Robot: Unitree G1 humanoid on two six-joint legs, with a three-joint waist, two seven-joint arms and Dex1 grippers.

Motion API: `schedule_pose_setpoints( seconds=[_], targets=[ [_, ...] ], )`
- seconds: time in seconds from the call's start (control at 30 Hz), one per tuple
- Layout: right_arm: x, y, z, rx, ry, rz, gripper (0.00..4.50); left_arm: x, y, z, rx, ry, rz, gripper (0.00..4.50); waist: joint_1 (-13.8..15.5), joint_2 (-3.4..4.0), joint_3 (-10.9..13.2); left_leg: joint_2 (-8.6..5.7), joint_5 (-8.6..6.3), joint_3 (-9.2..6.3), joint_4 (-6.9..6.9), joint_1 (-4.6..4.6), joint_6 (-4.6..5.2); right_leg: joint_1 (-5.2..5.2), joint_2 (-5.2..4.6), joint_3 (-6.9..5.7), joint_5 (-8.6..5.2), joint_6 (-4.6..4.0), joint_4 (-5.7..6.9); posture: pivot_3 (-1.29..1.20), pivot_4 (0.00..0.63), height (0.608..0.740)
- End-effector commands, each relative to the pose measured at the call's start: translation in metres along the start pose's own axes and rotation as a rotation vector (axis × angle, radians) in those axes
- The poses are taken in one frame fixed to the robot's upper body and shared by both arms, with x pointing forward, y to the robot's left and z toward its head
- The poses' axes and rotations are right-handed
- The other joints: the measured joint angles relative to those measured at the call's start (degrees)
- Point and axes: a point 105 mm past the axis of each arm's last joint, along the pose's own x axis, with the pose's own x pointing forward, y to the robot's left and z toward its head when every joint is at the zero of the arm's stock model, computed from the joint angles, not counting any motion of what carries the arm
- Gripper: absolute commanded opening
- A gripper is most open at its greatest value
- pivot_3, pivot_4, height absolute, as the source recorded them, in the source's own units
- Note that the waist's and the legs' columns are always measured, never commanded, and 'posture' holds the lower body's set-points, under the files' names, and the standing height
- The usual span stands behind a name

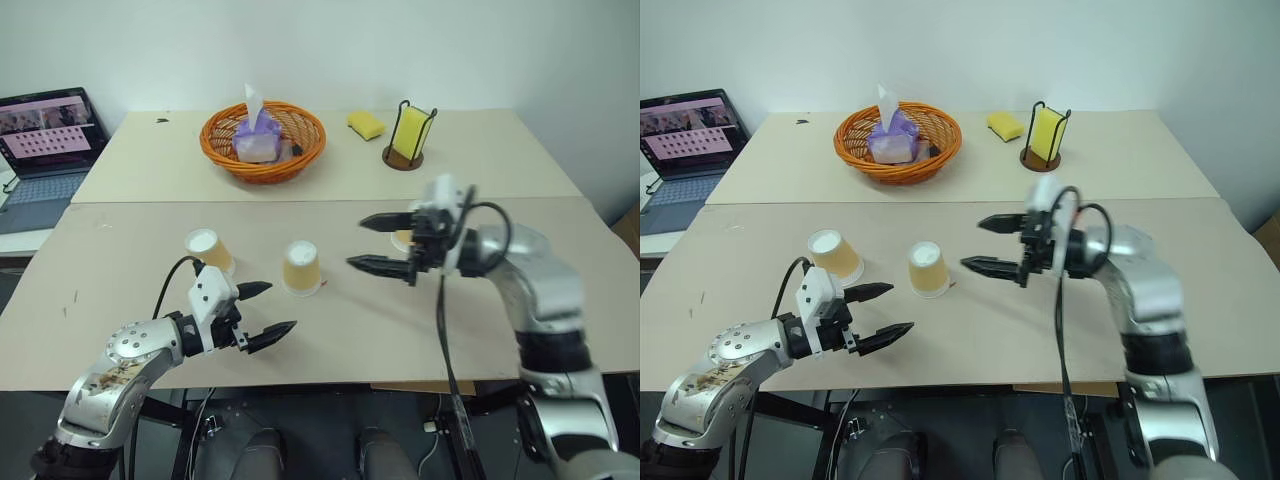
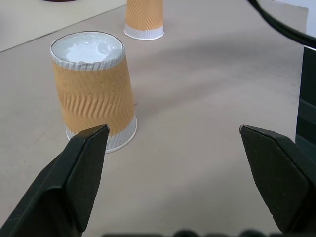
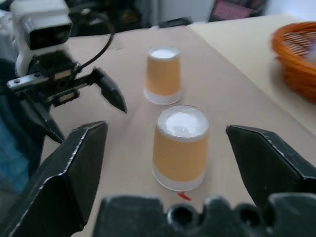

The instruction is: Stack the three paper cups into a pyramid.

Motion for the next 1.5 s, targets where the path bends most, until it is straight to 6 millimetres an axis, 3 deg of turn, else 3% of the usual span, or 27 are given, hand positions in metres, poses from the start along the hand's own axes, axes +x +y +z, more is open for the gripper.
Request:
schedule_pose_setpoints(
  seconds=[0.03, 0.13, 0.23, 0.4, 0.77, 1.13, 1.4, 1.5],
  targets=[
    [-0.032, -0.037, -0.015, 0.048, 0.017, -0.443, 4.47, 0.001, 0.003, 0.011, 0.036, -0.03, -0.005, 4.5, -0.14, -0.01, -0.01, 0.0, 0.0, 0.03, 0.0, 0.02, 0.0, 0.0, 0.01, 0.02, 0.0, 0.0, 0.0, 0.0, 0.15, 0.74],
    [-0.043, -0.061, -0.043, 0.072, 0.095, -0.688, 4.47, 0.003, 0.003, 0.013, 0.038, -0.031, -0.023, 4.5, -0.4, 0.0, -0.01, 0.01, 0.0, 0.08, 0.0, 0.04, 0.0, -0.04, 0.02, 0.08, 0.0, 0.0, 0.06, 0.0, 0.15, 0.74],
    [-0.038, -0.072, -0.054, 0.029, 0.127, -0.772, 4.47, 0.005, 0.005, 0.013, 0.044, -0.028, -0.036, 4.5, -0.36, 0.0, -0.01, 0.0, 0.0, 0.09, -0.02, 0.04, 0.0, -0.05, 0.03, 0.09, 0.0, 0.0, 0.02, 0.0, 0.15, 0.74],
    [-0.021, -0.088, -0.05, 0.024, 0.071, -0.81, 4.47, 0.006, 0.008, 0.013, 0.049, -0.029, -0.028, 4.5, -0.5, 0.0, 0.0, 0.01, 0.0, 0.11, -0.05, 0.01, 0.0, -0.08, 0.02, 0.11, 0.0, -0.01, 0.0, 0.0, 0.15, 0.74],
    [-0.006, -0.116, -0.039, -0.023, 0.023, -0.826, 4.47, 0.004, 0.007, 0.014, 0.052, -0.033, -0.005, 4.5, -0.28, 0.0, 0.0, 0.0, 0.0, 0.1, -0.05, 0.02, 0.0, -0.05, 0.01, 0.08, 0.0, -0.01, -0.01, 0.0, 0.15, 0.74],
    [0.01, -0.126, -0.043, -0.005, 0.01, -0.809, 4.47, 0.001, 0.008, 0.014, 0.056, -0.027, 0.017, 4.5, -0.42, 0.01, 0.0, 0.01, 0.0, 0.1, -0.06, 0.02, 0.0, -0.05, 0.02, 0.09, 0.0, -0.01, -0.01, 0.0, 0.15, 0.74],
    [0.005, -0.133, -0.04, 0.002, -0.01, -0.822, 4.47, 0.0, 0.006, 0.012, 0.05, -0.024, 0.019, 4.5, -0.38, 0.01, 0.0, 0.0, 0.0, 0.09, -0.07, 0.01, 0.0, -0.05, 0.01, 0.09, 0.0, -0.01, -0.02, 0.0, 0.15, 0.74],
    [0.004, -0.133, -0.04, 0.001, -0.013, -0.822, 3.23, 0.001, 0.005, 0.011, 0.046, -0.022, 0.018, 4.5, -0.4, 0.01, 0.0, 0.01, 0.0, 0.09, -0.07, 0.02, 0.0, -0.06, 0.02, 0.09, 0.0, -0.01, -0.02, 0.0, 0.15, 0.74]
  ],
)
